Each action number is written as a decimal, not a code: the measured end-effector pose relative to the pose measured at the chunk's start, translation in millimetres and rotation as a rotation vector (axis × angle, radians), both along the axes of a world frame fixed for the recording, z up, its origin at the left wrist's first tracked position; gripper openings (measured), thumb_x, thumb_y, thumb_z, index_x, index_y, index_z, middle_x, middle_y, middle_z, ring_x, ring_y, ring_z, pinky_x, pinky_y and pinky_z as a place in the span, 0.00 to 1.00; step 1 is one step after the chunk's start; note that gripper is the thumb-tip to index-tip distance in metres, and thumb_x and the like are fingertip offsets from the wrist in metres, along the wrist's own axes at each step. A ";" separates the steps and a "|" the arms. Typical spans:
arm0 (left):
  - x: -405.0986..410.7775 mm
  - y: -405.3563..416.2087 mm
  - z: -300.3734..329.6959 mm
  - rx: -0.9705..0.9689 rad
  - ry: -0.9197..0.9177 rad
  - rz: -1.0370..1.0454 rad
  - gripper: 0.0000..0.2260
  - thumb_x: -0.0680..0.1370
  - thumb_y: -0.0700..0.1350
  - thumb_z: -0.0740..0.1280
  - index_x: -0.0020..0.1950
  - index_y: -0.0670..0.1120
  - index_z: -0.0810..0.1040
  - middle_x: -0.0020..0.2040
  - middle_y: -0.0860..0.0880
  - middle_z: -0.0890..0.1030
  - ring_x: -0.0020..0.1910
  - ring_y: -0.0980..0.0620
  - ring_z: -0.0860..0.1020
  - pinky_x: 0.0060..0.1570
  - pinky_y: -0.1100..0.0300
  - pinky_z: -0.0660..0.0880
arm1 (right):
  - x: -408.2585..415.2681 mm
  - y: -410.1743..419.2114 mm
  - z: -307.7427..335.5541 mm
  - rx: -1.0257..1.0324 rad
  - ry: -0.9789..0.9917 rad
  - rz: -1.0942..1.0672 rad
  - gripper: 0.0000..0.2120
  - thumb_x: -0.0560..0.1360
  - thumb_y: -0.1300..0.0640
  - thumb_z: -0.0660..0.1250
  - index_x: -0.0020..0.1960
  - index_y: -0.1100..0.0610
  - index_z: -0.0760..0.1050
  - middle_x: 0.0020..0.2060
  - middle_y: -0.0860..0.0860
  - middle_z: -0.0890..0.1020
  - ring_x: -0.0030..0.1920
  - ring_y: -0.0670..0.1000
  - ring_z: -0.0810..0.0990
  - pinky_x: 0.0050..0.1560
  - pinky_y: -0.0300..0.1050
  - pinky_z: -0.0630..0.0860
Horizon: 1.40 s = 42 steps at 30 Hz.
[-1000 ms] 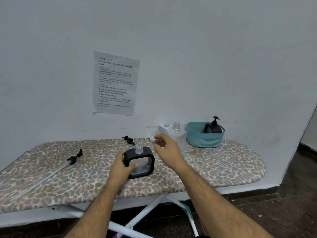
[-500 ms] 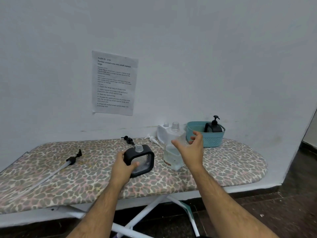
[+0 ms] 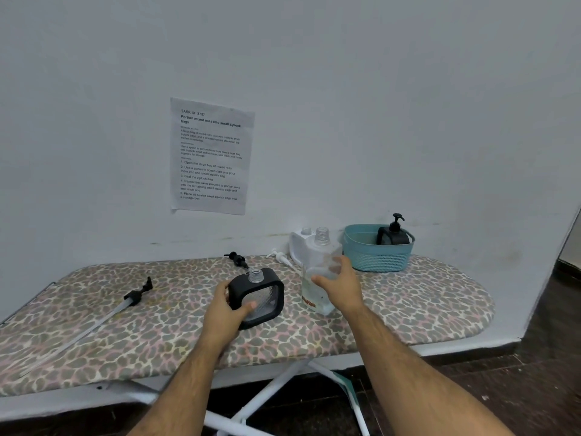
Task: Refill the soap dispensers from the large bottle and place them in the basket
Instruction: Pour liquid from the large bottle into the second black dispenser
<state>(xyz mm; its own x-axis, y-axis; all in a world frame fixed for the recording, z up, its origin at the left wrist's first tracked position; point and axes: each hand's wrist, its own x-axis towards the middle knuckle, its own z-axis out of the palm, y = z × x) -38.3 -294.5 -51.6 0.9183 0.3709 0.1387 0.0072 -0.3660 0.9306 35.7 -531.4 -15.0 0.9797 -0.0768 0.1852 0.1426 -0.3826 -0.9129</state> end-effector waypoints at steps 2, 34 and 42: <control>-2.2 3.7 -1.3 -0.041 0.005 -0.035 0.32 0.72 0.44 0.76 0.72 0.51 0.64 0.60 0.48 0.77 0.57 0.48 0.79 0.55 0.48 0.79 | -2.5 -1.5 -1.3 -0.008 -0.018 -0.002 0.31 0.68 0.53 0.77 0.67 0.54 0.68 0.59 0.53 0.77 0.53 0.49 0.74 0.50 0.44 0.71; -17.4 -4.3 9.0 -0.001 -0.048 -0.012 0.25 0.73 0.43 0.75 0.68 0.44 0.71 0.62 0.47 0.79 0.54 0.52 0.77 0.41 0.71 0.71 | -34.5 3.2 38.3 -0.246 -0.140 0.282 0.34 0.66 0.47 0.77 0.67 0.44 0.67 0.49 0.46 0.78 0.47 0.45 0.79 0.43 0.42 0.78; -15.0 4.0 7.8 0.016 -0.037 -0.033 0.26 0.71 0.44 0.76 0.67 0.45 0.73 0.62 0.47 0.79 0.56 0.51 0.79 0.39 0.68 0.74 | -30.3 -3.4 58.4 -0.550 -0.109 0.397 0.34 0.66 0.47 0.77 0.68 0.46 0.67 0.45 0.47 0.78 0.43 0.46 0.78 0.45 0.44 0.76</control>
<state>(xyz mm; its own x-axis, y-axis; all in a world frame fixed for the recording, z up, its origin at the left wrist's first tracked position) -53.3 -290.5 -43.8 0.9240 0.3379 0.1790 -0.0398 -0.3806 0.9239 5.4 -534.7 43.4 0.8880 0.4173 0.1935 0.4474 -0.6862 -0.5735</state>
